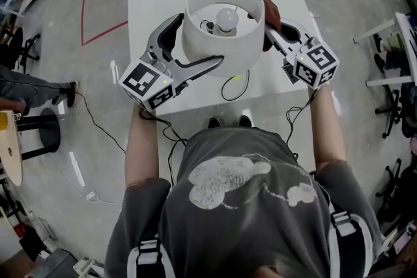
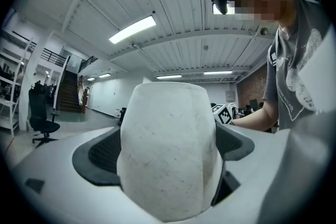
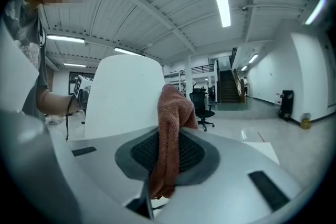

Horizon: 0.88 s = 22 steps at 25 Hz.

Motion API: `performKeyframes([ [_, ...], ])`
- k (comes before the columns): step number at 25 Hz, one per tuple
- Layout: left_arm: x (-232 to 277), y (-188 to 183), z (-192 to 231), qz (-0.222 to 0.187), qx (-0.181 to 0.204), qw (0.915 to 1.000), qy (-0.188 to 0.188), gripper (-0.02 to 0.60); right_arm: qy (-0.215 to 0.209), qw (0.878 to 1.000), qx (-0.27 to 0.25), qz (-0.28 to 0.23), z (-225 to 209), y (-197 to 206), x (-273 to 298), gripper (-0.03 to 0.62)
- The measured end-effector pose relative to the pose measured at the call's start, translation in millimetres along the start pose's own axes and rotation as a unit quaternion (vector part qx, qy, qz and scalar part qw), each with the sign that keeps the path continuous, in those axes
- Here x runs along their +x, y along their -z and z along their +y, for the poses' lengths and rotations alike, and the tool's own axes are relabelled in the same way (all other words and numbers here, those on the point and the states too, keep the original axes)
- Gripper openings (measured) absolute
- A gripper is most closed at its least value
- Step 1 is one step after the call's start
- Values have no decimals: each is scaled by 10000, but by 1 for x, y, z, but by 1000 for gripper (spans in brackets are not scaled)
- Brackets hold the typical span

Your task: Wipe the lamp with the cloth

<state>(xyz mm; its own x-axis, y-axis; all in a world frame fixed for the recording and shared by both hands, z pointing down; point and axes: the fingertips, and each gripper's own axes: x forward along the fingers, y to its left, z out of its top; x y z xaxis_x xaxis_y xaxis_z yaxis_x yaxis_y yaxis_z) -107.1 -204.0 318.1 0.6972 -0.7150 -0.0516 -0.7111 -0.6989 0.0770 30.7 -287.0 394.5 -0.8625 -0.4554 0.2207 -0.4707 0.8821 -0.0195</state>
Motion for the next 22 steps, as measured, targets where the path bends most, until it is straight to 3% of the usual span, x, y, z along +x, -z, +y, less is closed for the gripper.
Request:
performKeyframes([
  [6,4,-2,8,96,-6,9978,660,604,278,9995,142,31,4,8,-10,57],
  [10,2,-2,9,84,-75,9972,736,604,453,9987,239,37,8,10,-13,57],
  [17,-9,8,-2,41,45,10000,14,604,712,9972,203,28,-2,7,-23,57],
  [22,-17,9,-17,-162,-256,9982,-515,603,564,9984,-52,-92,-21,-10,-23,57],
])
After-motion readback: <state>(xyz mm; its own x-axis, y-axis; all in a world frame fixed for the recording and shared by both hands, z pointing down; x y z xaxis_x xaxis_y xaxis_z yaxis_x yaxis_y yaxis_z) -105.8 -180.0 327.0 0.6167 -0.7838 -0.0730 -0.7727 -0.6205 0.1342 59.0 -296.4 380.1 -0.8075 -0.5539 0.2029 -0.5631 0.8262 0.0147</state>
